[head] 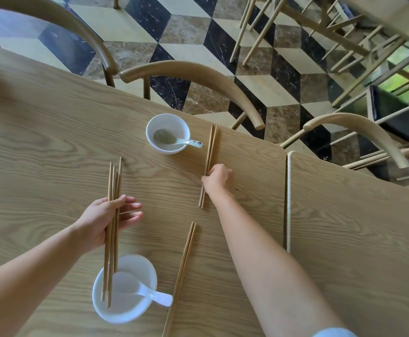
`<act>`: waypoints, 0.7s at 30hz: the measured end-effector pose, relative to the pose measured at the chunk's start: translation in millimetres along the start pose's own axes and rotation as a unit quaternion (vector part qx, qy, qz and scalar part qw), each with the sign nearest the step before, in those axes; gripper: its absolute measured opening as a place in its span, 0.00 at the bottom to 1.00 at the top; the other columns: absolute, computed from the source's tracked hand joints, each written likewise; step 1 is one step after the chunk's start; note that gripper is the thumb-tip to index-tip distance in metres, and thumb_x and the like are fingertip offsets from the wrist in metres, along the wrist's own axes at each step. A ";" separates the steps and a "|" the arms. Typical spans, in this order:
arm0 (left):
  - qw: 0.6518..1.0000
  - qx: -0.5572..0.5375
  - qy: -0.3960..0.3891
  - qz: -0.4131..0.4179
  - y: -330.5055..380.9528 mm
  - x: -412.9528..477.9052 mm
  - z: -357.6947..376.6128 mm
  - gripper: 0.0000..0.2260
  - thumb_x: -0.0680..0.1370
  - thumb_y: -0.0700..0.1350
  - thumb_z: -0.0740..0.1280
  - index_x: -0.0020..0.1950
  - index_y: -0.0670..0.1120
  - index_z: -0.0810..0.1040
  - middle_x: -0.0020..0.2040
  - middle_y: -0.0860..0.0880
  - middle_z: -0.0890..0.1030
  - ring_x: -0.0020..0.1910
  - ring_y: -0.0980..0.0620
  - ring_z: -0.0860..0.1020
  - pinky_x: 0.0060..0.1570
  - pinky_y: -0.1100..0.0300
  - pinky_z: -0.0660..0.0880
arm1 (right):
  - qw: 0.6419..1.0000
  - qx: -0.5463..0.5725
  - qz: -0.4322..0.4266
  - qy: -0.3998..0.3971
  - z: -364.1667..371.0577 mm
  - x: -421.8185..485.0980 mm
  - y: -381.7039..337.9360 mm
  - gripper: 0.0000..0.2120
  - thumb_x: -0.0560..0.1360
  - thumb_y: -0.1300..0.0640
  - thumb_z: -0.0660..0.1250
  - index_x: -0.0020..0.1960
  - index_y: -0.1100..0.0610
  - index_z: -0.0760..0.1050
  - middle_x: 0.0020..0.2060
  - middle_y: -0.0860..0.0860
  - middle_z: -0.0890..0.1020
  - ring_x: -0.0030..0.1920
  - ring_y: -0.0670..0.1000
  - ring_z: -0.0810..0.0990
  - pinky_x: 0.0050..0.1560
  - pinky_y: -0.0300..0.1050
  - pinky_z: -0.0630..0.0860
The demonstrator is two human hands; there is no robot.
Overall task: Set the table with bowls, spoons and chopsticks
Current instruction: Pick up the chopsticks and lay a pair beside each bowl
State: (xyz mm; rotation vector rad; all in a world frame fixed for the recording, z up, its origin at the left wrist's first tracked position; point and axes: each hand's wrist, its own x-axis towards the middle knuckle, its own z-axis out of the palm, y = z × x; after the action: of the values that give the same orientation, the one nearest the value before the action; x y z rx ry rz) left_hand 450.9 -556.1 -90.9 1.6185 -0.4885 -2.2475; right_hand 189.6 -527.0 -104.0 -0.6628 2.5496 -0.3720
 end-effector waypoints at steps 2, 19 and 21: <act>1.000 0.002 -0.002 0.002 0.8 -0.3 1.3 0.09 0.83 0.40 0.62 0.54 0.35 0.77 0.40 0.40 0.86 0.35 0.46 0.86 0.33 0.56 0.83 | 1.000 0.005 0.004 0.003 1.7 0.2 -0.7 0.08 0.70 0.57 0.73 0.46 0.61 0.82 0.45 0.57 0.85 0.49 0.57 0.83 0.42 0.41 0.74; 1.000 0.001 -0.015 0.002 4.1 -3.9 -0.3 0.09 0.83 0.40 0.61 0.54 0.34 0.77 0.40 0.40 0.84 0.35 0.45 0.85 0.32 0.57 0.82 | 1.000 0.007 0.010 0.010 8.4 -1.0 -15.0 0.04 0.69 0.59 0.72 0.42 0.59 0.80 0.44 0.57 0.83 0.46 0.59 0.83 0.46 0.56 0.83; 1.000 0.001 -0.014 0.002 4.0 -4.6 -1.0 0.09 0.84 0.40 0.61 0.54 0.34 0.77 0.41 0.40 0.84 0.35 0.45 0.85 0.33 0.56 0.83 | 1.000 0.004 0.008 0.009 8.1 -1.4 -15.4 0.05 0.70 0.59 0.72 0.44 0.59 0.81 0.45 0.57 0.83 0.46 0.59 0.83 0.45 0.56 0.83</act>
State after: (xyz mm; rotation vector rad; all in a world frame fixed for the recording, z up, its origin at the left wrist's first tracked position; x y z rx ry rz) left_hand 453.4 -557.7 -85.5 1.5866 -0.5023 -2.2704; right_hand 200.7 -540.4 -104.7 -0.6392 2.5673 -0.3852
